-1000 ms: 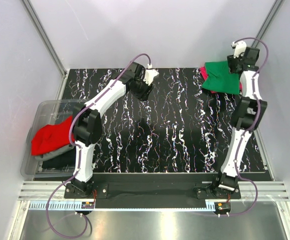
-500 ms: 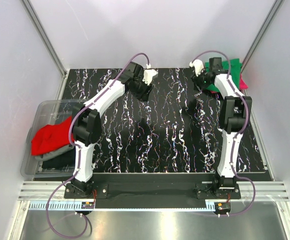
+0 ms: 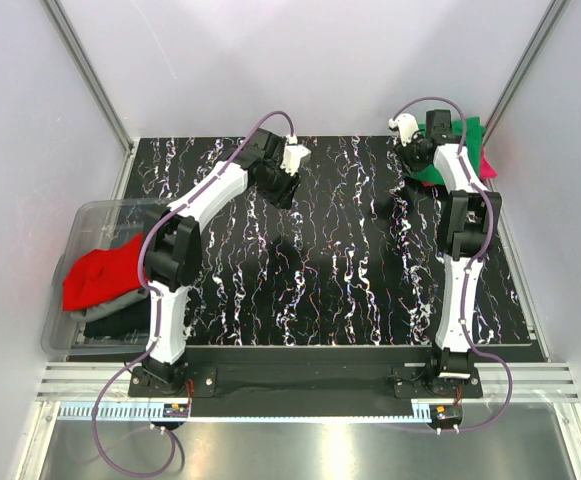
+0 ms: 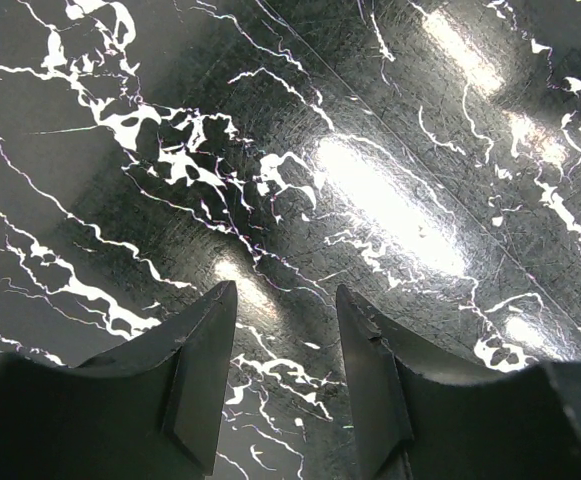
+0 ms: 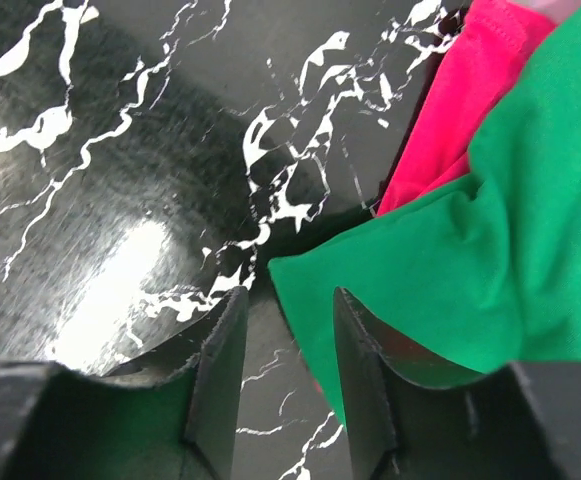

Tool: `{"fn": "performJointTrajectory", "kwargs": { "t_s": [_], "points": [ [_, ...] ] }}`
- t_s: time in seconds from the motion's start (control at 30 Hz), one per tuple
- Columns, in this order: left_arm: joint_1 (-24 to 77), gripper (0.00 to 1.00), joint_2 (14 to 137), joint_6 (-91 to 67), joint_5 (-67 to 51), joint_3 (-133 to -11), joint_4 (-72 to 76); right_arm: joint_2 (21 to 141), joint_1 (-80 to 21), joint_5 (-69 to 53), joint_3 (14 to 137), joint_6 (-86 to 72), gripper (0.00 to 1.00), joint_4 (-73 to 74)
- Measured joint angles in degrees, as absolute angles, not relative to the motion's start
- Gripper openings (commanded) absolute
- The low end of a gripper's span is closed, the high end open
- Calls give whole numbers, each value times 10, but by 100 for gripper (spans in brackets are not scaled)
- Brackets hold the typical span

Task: Fold and stack the t-shirts
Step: Neatly place the folded tshirt to the corner

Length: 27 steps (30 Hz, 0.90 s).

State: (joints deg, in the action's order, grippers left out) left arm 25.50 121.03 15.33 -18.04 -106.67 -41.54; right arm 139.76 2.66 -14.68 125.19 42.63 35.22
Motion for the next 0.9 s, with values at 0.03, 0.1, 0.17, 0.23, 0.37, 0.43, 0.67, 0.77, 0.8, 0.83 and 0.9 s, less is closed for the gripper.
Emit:
{"fn": "performJointTrajectory", "kwargs": {
  "t_s": [0.03,0.1,0.17,0.23,0.37,0.43,0.67,0.77,0.8,0.83,0.9],
  "points": [
    [255,49,1210,152,-180,-1067,-415,1402,26,-143,1259,426,45,352],
    [255,49,1210,152,-180,-1067,-415,1409,26,-140,1269,426,45,352],
    [255,49,1210,151,-180,-1067,-415,1417,25,-136,1272,426,45,354],
    [255,49,1210,150,-180,-1067,-415,1423,25,-129,1272,427,45,360],
    [255,49,1210,149,-180,-1068,-415,1432,25,-118,1272,429,45,369],
    [255,49,1210,148,-180,-1069,-415,1433,24,-112,1272,432,39,373],
    [255,49,1210,147,-180,-1071,-415,1436,23,-91,1276,438,13,374],
    [255,50,1210,146,-180,-1072,-415,1437,23,-86,1280,438,6,374],
    [255,49,1210,146,-180,-1072,-415,1437,23,-86,1280,438,4,374],
    [255,49,1210,146,-180,-1072,-415,1437,23,-86,1280,438,3,374],
    [255,49,1210,146,-180,-1072,-415,1437,23,-86,1279,438,1,373]
  ]
}}
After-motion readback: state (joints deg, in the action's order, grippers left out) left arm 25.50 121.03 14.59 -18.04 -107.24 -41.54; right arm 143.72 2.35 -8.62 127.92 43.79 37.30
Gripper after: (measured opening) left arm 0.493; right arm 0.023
